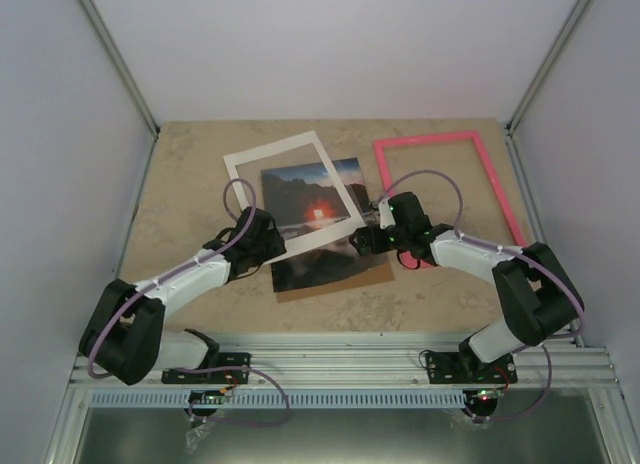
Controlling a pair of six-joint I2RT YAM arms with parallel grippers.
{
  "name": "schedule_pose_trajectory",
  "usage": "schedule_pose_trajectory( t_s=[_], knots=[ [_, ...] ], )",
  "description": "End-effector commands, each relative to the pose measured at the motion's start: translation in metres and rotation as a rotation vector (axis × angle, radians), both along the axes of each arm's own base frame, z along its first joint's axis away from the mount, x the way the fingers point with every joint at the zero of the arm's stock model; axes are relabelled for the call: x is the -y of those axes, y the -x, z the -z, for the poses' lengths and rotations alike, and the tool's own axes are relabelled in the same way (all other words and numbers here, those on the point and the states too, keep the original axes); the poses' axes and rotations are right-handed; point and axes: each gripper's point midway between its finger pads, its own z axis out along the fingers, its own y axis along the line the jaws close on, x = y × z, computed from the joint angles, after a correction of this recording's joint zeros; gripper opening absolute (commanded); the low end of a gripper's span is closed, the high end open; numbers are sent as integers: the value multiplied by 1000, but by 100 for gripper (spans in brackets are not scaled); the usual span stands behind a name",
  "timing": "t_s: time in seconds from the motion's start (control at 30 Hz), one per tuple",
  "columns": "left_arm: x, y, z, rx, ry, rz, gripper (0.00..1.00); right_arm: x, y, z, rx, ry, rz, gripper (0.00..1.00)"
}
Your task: Take the photo out of the frame
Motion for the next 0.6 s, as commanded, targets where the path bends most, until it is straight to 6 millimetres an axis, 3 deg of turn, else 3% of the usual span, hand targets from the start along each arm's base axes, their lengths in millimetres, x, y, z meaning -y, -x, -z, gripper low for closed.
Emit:
schedule_pose_trajectory(
  t_s=[0.0, 0.3, 0.57],
  knots=[
    [7, 2, 5, -8, 26, 14, 57, 0, -1, 0, -22, -70, 3, 98],
    [12, 3, 13, -30, 34, 31, 58, -4, 1, 5, -81, -162, -28, 98],
    [5, 11, 11, -33, 15, 22, 58, 19, -1, 22, -85, -23, 46, 98]
  ],
)
